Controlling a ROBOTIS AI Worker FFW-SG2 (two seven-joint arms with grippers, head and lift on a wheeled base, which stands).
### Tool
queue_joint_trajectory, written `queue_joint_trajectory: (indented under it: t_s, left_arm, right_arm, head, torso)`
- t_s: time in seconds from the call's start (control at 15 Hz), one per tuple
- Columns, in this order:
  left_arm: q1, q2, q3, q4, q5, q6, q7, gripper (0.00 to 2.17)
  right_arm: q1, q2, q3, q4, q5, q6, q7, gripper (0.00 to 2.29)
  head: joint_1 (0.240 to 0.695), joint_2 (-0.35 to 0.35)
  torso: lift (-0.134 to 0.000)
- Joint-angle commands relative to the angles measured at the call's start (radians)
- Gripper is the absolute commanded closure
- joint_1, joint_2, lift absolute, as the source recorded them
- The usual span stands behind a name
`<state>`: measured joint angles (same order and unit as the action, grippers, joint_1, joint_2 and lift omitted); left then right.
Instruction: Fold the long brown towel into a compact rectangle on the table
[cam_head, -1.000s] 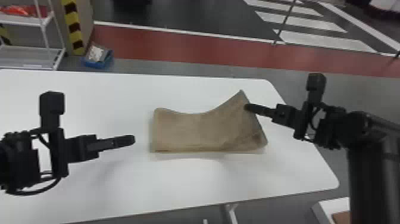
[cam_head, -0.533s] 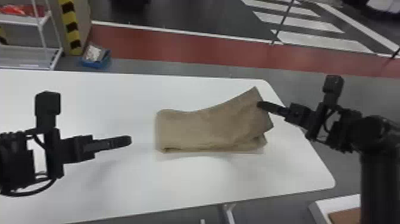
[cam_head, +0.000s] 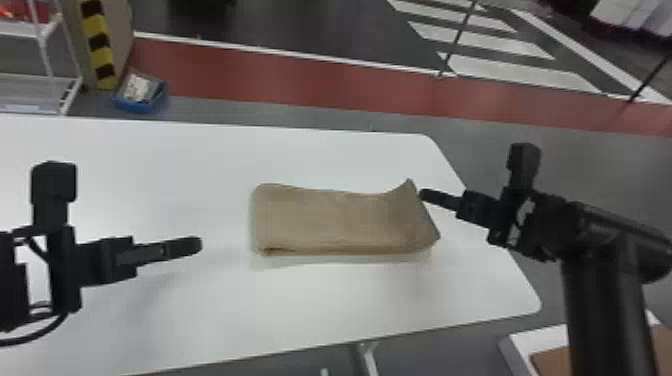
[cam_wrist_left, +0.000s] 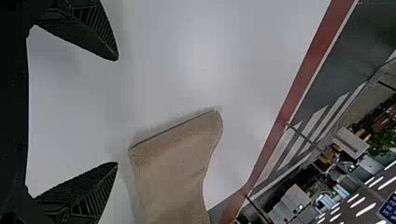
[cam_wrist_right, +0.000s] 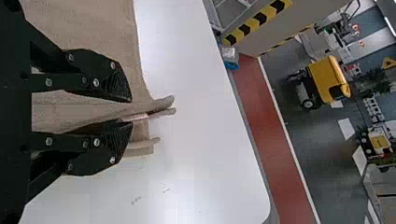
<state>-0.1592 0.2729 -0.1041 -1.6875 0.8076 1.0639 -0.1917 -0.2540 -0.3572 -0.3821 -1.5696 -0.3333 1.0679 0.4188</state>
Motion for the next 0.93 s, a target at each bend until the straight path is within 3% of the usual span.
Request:
queue_joint_trajectory:
  t_s: [0.0,0.4,0.6,0.87]
  left_arm:
    - [0.001,0.002,0.001,0.0,-0.001,0.0,0.0,0.08]
    - [-0.006,-0.012,-0.057,0.002,-0.031,-0.08,0.005,0.08]
    - [-0.017,-0.063,-0.094,0.015,-0.074,-0.147,0.023,0.1]
    - [-0.017,-0.08,-0.18,0.012,-0.079,-0.23,0.057,0.25]
  right_arm:
    - [0.045,0.006,-0.031,-0.012,-0.004,-0.093,0.0,0.03]
    - [0.196,0.001,-0.141,-0.098,-0.026,-0.191,0.025,0.07]
    - [0.265,-0.002,-0.207,-0.098,-0.001,-0.265,0.038,0.12]
    - [0.326,-0.006,-0.256,-0.098,-0.009,-0.302,0.051,0.16]
  head:
    - [0.695,-0.325]
    - [0.695,-0.35]
    - [0.695,-0.35]
    - [0.695,-0.35]
  torso:
    - [-0.12]
    - [-0.12]
    - [-0.12]
    - [-0.12]
